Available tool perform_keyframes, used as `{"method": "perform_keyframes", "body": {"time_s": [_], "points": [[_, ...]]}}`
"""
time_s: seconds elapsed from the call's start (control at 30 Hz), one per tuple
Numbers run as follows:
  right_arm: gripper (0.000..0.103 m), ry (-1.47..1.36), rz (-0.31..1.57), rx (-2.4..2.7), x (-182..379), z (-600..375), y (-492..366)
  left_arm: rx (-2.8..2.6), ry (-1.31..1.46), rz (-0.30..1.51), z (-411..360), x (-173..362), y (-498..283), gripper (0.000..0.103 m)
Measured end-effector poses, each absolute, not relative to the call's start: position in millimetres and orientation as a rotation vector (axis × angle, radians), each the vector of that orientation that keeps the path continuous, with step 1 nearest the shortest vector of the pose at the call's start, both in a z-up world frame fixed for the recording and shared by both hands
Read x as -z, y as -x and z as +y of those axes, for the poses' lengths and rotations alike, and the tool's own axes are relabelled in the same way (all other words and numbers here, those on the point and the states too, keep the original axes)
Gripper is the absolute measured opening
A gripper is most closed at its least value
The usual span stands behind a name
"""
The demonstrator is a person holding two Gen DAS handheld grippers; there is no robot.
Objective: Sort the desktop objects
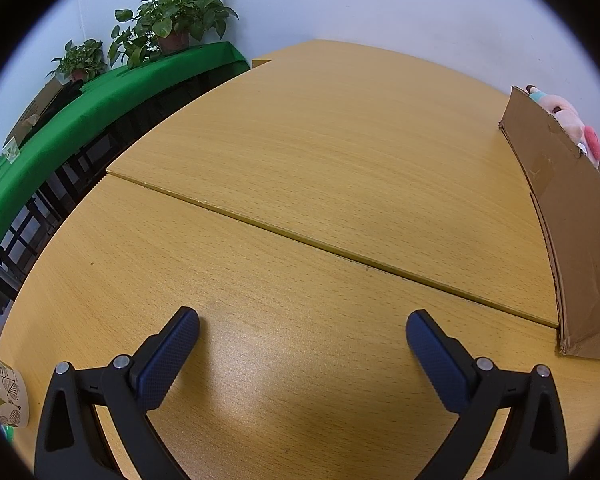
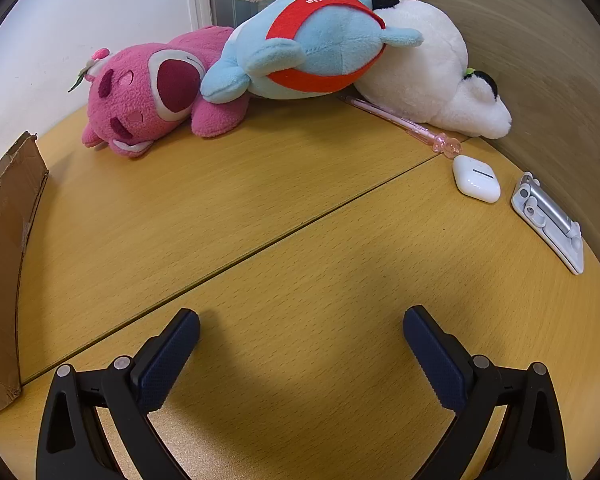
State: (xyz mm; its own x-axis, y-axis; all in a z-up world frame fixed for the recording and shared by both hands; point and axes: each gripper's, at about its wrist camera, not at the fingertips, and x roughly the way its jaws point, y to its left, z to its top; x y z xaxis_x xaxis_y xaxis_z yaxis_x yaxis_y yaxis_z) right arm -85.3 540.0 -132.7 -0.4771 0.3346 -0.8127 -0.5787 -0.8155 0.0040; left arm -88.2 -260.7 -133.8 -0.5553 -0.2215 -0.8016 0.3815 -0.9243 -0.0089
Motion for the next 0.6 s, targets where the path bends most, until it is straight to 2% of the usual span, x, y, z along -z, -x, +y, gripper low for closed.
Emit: {"method": "perform_keyframes", "body": {"time_s": [0.6], "points": [[0.103,1.174,0.379,-2.284,132.4,537.7,87.0,2.486,-1.248,0.260,-260.8,133.6,90.7,0.103]]}}
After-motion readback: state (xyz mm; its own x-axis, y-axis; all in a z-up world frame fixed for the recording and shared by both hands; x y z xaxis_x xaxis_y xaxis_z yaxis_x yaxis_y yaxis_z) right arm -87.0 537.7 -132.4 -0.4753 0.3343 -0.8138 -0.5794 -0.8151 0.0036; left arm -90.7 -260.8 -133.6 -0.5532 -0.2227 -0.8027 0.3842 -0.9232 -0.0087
